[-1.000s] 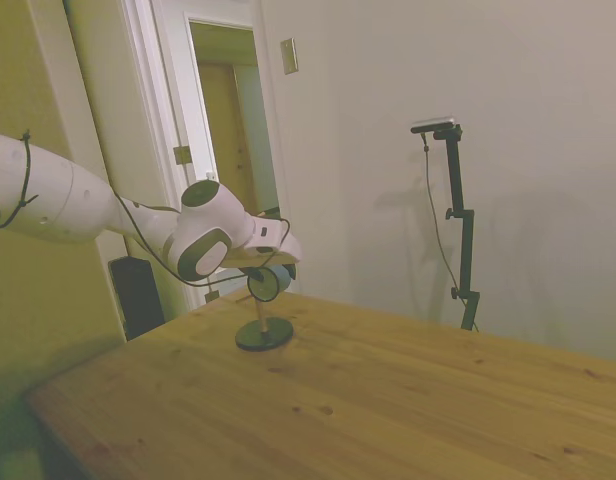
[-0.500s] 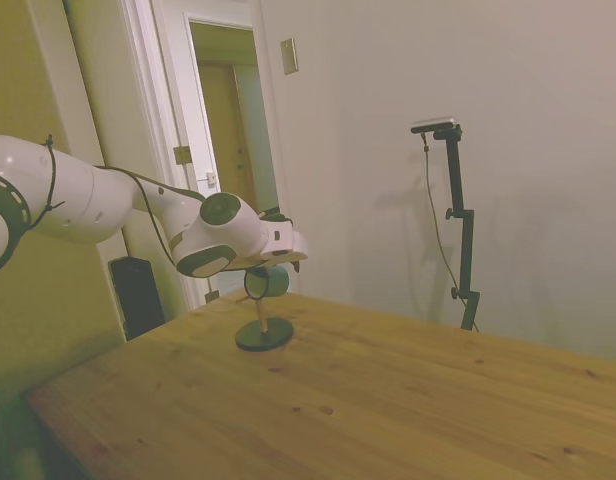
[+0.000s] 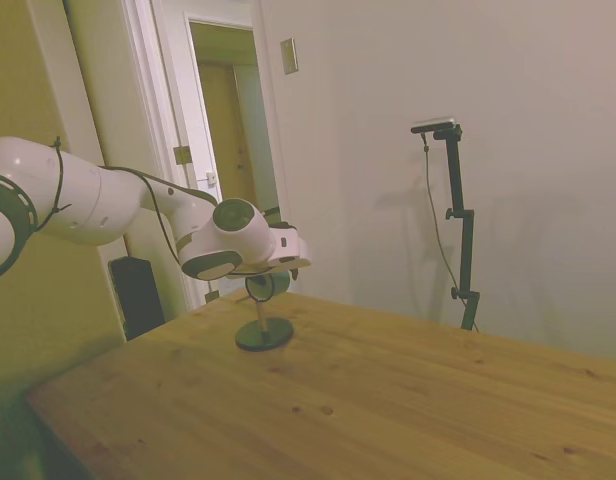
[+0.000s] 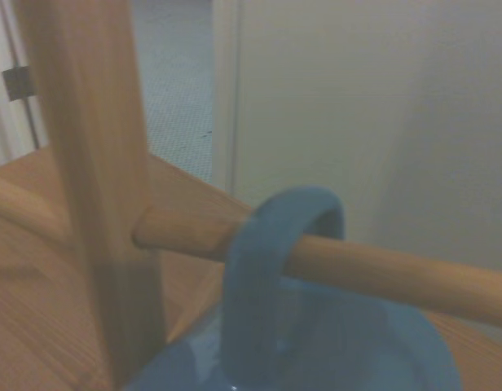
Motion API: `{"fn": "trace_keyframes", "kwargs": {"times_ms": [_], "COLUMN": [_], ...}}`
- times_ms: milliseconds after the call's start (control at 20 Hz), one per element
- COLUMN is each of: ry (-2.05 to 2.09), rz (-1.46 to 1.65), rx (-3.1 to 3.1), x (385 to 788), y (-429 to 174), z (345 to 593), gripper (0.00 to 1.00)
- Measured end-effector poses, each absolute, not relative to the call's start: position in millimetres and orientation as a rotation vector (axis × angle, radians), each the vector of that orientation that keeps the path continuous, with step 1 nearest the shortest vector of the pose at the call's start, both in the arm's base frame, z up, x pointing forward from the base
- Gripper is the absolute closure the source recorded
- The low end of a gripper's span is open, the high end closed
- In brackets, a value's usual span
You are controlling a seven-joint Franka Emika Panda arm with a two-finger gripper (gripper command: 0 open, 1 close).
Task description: Unload the mug
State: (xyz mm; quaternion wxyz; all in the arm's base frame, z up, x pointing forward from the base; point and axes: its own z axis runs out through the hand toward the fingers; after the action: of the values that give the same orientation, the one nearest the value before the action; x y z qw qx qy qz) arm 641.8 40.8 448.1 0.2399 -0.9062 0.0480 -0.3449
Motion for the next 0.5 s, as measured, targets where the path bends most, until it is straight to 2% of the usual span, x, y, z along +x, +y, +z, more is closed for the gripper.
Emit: {"fn": "trace_keyframes", "kwargs": {"times_ms": [500], "ry": [0.062], "rz": [-0.949], "rx": [-2.465], "x": [652.1], "y": [33.1], "z": [445.0], "gripper": [1.0]}}
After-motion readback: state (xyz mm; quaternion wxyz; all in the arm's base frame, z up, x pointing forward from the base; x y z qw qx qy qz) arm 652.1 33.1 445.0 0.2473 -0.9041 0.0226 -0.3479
